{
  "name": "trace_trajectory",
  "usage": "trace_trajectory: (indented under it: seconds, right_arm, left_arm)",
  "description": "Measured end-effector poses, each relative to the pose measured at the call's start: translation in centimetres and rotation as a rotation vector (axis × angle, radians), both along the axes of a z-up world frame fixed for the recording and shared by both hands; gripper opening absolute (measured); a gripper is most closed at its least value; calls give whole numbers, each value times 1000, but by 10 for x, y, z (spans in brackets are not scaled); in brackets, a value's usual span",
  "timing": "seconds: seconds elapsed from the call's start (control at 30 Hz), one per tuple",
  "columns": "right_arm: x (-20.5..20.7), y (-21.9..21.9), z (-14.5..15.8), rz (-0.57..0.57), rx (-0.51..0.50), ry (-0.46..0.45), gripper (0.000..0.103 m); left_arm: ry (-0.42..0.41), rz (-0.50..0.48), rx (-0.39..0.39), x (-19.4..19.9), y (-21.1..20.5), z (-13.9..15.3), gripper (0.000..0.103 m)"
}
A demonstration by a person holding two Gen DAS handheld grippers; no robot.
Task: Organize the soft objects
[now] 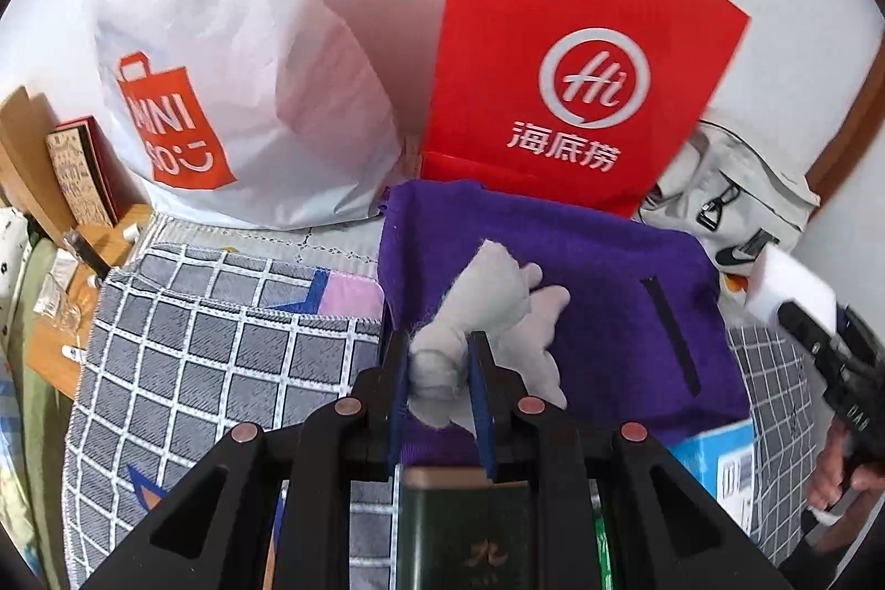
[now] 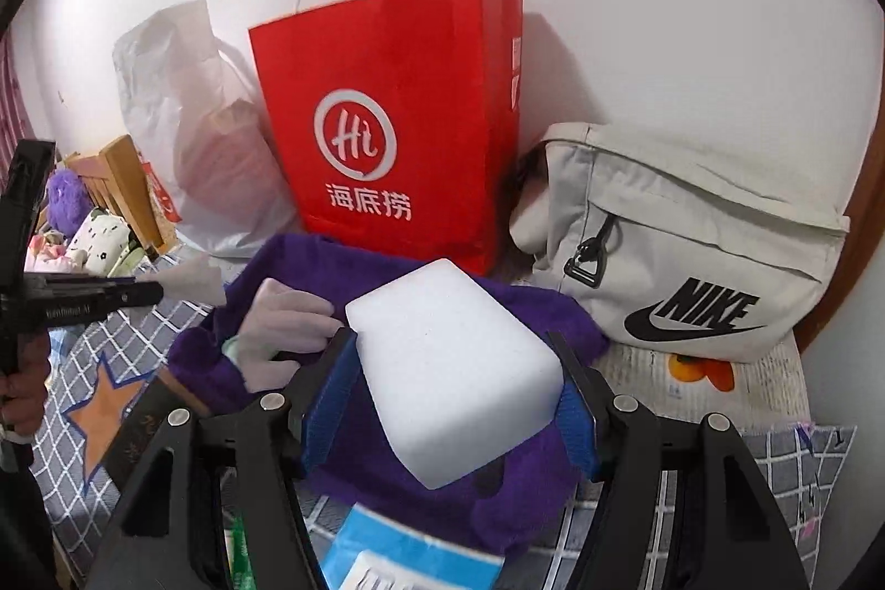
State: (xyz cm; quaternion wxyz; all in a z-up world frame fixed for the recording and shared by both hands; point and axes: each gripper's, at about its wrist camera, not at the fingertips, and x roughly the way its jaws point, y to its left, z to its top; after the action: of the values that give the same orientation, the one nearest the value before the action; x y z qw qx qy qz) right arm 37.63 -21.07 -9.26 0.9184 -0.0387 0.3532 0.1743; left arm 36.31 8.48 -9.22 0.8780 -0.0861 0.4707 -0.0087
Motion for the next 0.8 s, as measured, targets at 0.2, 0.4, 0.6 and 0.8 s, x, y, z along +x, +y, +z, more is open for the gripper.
trace_trajectory:
  seconds: [0.2,0.4,0.6,0.8]
  right_arm:
    - [25,1,-38,14,-16,94,66]
    - [37,1,-59,37,-33,135,66]
    - [45,5,-76,73,-32,184,66]
    - [53,8,-84,84,-37,217,67]
  left_arm:
    - [13,5,12,22,-2,-15,21]
    - [44,44,-2,43,0,-34,21]
    - [75,48,-18,57,-5,-53,21]
    - [104,-1,-27,61,-14,-64,21]
